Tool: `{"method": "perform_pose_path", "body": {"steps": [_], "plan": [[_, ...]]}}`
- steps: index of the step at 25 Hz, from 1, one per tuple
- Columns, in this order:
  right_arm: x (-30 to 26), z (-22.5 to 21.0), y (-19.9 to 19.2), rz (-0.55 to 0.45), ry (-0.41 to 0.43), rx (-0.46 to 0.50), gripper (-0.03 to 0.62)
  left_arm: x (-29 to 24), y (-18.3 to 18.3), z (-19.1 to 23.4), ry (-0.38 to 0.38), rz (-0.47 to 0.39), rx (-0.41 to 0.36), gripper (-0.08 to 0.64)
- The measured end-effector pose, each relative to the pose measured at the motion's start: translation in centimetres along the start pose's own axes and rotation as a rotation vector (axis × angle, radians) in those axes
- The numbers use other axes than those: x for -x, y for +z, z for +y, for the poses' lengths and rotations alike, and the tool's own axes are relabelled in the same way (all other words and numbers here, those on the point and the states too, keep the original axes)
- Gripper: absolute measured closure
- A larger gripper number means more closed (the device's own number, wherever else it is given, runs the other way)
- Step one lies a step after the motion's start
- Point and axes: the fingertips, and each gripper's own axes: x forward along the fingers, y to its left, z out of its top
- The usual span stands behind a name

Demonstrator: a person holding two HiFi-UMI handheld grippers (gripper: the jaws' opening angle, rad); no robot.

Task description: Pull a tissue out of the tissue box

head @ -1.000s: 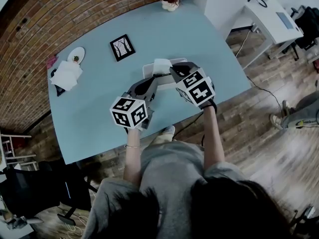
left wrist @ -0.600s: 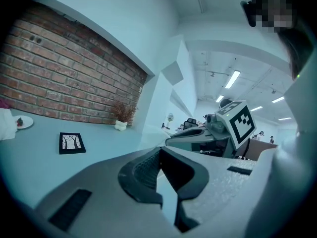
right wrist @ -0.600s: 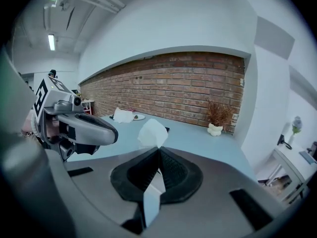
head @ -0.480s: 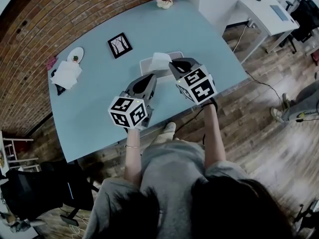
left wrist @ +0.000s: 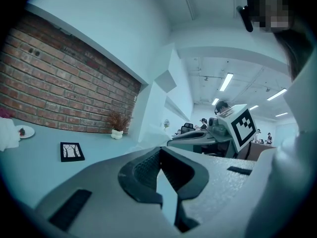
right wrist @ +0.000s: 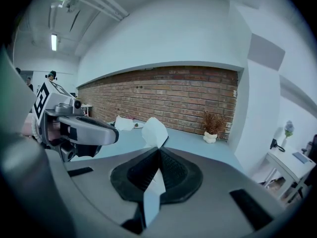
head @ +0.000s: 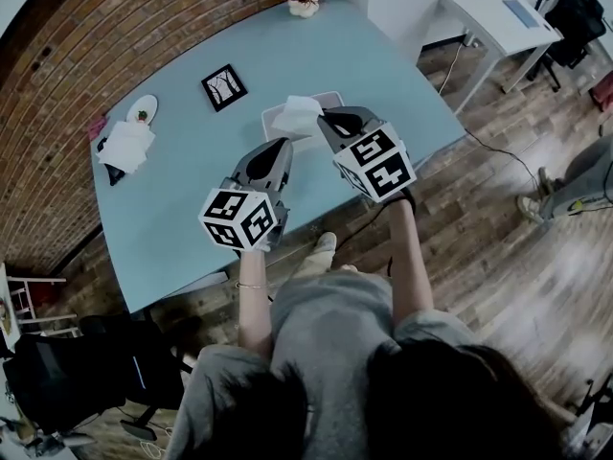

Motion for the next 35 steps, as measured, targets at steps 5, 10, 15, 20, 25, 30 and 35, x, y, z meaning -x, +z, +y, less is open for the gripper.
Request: {"method": "perform_pose_path", "body": {"steps": [5,10,15,20,25,30,35], "plan": [[2.1,0.8,1.2,-0.054,-0.014,-0.002,0.589,1.2,0.9,-1.3,-0.011,-0.029,-0.018,0.557],[4.5,1.8,2.4,-0.127,-0.002,-0.02,0.589,2.4,1.6,-2.4,-0.031,-0.057,-0.039,0.557],[6.5,2.6,2.7,-0.175,-0.009,-0.038,0.589,3.8,1.6,-2.8,-0.039,-0.084,-0.041,0.557],[7.9,3.0,2.4,-0.203,-0.013,-0.058,0.589,4.6,1.3,-3.5,-0.067,-0.113,-0.035,0.557],[8.6,3.4,1.9,-0.218,-0.003,-0.073,0.589,4.9,0.9,-4.2,-0.089,-0.118,-0.036,0.557],[8.8,3.8,1.5,-0.225,-0.004,-0.079,0.589,5.0,0.3,-4.4,-0.099,-0.11,-0.031,0.557],[9.1,3.7,1.7,-0.241,-0.011,-0.083,0.591,5.2,0.0,-4.4,-0.1,-0.107,-0.027,0.557]]}}
